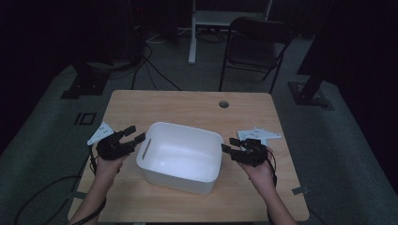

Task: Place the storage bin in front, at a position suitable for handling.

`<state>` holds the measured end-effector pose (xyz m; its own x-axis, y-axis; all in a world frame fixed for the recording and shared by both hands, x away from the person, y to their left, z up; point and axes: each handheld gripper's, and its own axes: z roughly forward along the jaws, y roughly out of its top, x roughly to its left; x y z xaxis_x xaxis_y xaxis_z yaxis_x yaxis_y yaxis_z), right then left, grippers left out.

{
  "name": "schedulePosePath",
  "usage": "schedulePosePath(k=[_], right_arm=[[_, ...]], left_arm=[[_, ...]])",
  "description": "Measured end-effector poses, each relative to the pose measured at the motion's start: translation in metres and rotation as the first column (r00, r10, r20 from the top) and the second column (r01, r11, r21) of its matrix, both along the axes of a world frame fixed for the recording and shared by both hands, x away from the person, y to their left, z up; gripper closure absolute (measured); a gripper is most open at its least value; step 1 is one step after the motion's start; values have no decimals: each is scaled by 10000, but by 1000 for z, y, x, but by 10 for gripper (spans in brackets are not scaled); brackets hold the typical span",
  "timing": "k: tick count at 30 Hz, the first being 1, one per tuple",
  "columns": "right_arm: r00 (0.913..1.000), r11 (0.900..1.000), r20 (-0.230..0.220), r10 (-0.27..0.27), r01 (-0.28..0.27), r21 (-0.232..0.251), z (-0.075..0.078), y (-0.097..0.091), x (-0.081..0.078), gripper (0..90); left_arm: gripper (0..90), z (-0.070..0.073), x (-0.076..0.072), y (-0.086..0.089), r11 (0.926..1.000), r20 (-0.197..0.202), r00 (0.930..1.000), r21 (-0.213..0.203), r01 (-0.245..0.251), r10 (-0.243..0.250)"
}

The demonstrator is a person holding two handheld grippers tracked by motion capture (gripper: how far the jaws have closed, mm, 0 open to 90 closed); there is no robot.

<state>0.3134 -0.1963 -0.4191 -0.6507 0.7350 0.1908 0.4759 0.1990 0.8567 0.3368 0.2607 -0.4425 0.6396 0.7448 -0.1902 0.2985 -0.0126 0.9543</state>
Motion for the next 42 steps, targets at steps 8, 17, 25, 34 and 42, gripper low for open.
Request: schedulePosePath(k=[8, 17, 25, 34, 42], right_arm=[[9992, 9991, -312, 243, -232, 352, -10, 6, -21, 483], [9989, 9993, -415, 212, -199, 325, -15, 13, -34, 495], [9976, 9993, -670, 188, -165, 348, -18, 17, -36, 516], [9964, 9989, -821, 235, -200, 422, -20, 19, -36, 527], [9964, 9994, -828, 182, -156, 317, -19, 19, -33, 548]], left_arm=[[405, -2, 31, -2, 9976, -194, 9979, 313, 618, -612], [430, -10, 55, -17, 9906, -536, 9917, 644, 1204, -1170], [560, -16, 68, -22, 9866, -642, 9869, 602, 1516, -1478], [736, -18, 76, -30, 9803, -915, 9796, 675, 1855, -1790], [813, -16, 70, -31, 9835, -817, 9852, 884, 1580, -1510]])
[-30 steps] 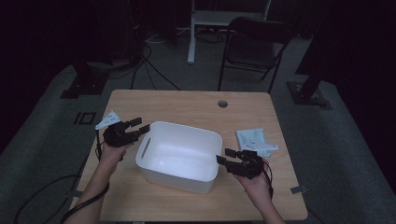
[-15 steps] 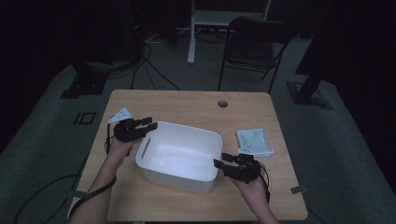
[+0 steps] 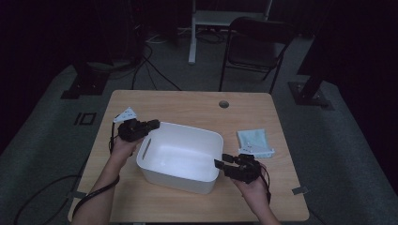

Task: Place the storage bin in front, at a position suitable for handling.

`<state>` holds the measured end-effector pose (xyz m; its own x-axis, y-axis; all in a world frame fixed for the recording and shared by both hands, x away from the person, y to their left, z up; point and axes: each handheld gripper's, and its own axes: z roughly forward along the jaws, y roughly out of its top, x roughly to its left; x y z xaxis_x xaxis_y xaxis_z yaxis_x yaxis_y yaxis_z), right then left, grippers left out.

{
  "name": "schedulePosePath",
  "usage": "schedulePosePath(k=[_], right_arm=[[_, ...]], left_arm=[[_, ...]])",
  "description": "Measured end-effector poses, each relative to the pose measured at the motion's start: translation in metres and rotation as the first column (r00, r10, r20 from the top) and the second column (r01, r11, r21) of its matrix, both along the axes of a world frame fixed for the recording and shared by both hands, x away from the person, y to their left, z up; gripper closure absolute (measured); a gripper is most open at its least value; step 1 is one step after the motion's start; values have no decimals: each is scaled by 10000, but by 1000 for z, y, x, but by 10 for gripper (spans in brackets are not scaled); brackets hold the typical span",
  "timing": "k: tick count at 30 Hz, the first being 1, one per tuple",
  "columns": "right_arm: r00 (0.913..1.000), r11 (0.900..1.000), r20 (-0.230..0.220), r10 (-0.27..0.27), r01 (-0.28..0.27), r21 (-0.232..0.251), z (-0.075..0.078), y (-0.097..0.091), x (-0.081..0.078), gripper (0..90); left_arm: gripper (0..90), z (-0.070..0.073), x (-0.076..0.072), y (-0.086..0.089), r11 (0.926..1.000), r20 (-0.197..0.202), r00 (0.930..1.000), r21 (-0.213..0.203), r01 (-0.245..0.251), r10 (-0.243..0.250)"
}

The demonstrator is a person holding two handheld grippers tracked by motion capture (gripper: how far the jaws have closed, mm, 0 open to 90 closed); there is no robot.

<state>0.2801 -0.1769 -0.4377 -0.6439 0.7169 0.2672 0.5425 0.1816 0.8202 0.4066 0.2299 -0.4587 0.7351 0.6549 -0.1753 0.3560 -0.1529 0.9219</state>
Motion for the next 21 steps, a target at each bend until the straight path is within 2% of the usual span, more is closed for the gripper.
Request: schedulePosePath(k=[5, 11, 17, 21], right_arm=[[10000, 9999, -36, -93, 93, -66, 1, 1, 5, 575], [9998, 10000, -186, 2, 0, 68, 1, -1, 13, 606], [9998, 9998, -147, -109, 106, -196, 4, 1, 19, 638], [9998, 9993, -162, -127, 122, -357, 5, 1, 23, 653]], left_arm=[[813, -1, -8, 3, 9994, -31, 9994, -138, -331, 331], [811, -1, -17, 7, 9986, 45, 9986, 15, -529, 529], [809, 1, -28, 7, 9965, 174, 9971, 377, -744, 738], [805, -1, -36, 10, 9956, 144, 9957, 198, -915, 912]])
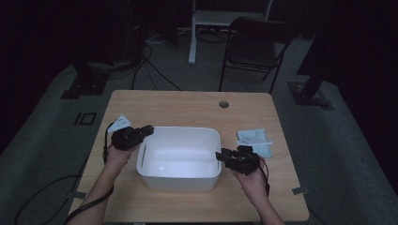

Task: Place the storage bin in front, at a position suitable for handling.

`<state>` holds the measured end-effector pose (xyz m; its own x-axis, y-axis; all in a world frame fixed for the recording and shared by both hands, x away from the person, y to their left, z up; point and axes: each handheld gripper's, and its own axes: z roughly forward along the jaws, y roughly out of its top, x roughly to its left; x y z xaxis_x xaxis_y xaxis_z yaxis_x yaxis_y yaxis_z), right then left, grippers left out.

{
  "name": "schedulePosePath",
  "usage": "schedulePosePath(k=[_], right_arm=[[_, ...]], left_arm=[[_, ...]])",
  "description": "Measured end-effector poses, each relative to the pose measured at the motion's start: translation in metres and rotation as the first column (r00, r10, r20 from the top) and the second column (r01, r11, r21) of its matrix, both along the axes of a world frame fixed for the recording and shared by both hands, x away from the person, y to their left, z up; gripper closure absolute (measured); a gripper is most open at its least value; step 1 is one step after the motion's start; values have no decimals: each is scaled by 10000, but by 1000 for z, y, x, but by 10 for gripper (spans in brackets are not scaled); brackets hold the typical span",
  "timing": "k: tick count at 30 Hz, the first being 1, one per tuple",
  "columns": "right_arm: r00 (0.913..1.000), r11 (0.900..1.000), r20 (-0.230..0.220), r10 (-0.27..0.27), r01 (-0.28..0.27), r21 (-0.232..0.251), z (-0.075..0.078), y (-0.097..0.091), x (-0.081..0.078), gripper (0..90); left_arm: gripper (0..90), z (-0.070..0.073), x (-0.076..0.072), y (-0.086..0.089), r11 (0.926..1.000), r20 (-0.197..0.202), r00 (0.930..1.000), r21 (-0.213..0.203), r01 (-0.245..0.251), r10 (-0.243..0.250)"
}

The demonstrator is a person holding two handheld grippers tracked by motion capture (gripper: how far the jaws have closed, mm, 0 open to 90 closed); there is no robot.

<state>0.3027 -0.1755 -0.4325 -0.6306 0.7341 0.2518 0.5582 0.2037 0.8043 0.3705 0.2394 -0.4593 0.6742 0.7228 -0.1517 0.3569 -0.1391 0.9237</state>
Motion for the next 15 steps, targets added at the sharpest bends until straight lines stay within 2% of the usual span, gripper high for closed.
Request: schedulePosePath(k=[3, 7, 15], right_arm=[[9999, 9999, 18, 111, -111, -67, 0, 0, 2, 660], [10000, 10000, -36, 76, -76, -64, 1, 1, 5, 676], [9999, 9998, -162, -55, 52, -167, 2, 1, 18, 710]], left_arm=[[801, -2, -6, 2, 9997, 43, 9999, -192, -134, 135], [798, -3, -13, 2, 9991, 98, 9993, -234, -361, 364], [791, -1, -25, -1, 9973, 144, 9972, 25, -740, 740]])
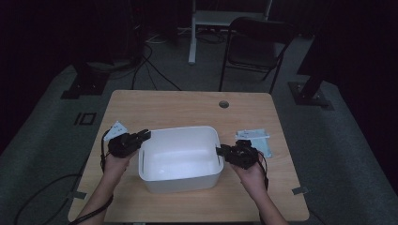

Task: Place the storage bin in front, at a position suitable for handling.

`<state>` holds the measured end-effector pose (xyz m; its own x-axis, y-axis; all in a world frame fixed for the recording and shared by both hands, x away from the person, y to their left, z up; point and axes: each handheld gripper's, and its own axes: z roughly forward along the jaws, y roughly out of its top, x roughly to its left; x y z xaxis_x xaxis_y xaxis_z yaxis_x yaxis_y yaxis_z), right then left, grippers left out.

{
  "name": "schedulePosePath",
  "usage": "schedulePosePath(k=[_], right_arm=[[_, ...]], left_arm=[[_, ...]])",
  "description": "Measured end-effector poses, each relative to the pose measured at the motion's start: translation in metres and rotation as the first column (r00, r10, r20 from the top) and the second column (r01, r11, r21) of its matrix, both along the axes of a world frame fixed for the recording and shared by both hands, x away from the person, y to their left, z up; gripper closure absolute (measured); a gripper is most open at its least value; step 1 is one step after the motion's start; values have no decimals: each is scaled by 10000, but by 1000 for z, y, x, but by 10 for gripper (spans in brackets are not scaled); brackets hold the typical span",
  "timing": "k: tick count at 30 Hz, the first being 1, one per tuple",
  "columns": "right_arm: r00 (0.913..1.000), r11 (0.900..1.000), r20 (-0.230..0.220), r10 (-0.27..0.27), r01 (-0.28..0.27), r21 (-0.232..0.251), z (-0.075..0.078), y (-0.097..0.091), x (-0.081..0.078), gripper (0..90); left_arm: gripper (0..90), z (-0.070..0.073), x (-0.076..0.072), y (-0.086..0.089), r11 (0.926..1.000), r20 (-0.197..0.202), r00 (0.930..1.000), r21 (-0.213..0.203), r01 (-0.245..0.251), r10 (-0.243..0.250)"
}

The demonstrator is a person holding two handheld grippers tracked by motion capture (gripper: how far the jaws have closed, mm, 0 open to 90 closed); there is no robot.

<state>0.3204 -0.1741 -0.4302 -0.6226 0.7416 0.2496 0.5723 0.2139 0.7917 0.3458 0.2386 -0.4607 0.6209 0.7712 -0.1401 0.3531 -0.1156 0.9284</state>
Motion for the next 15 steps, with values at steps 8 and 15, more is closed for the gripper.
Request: schedulePosePath(k=[8, 15], right_arm=[[9998, 9999, -122, -127, 126, -41, 0, 0, 12, 739], [9994, 9991, -92, -338, 336, -252, 0, 3, 23, 771]], left_arm=[[782, -2, -13, -3, 9995, 105, 9995, -94, -302, 303], [778, -2, -22, -8, 9972, 222, 9969, 0, -752, 752]])
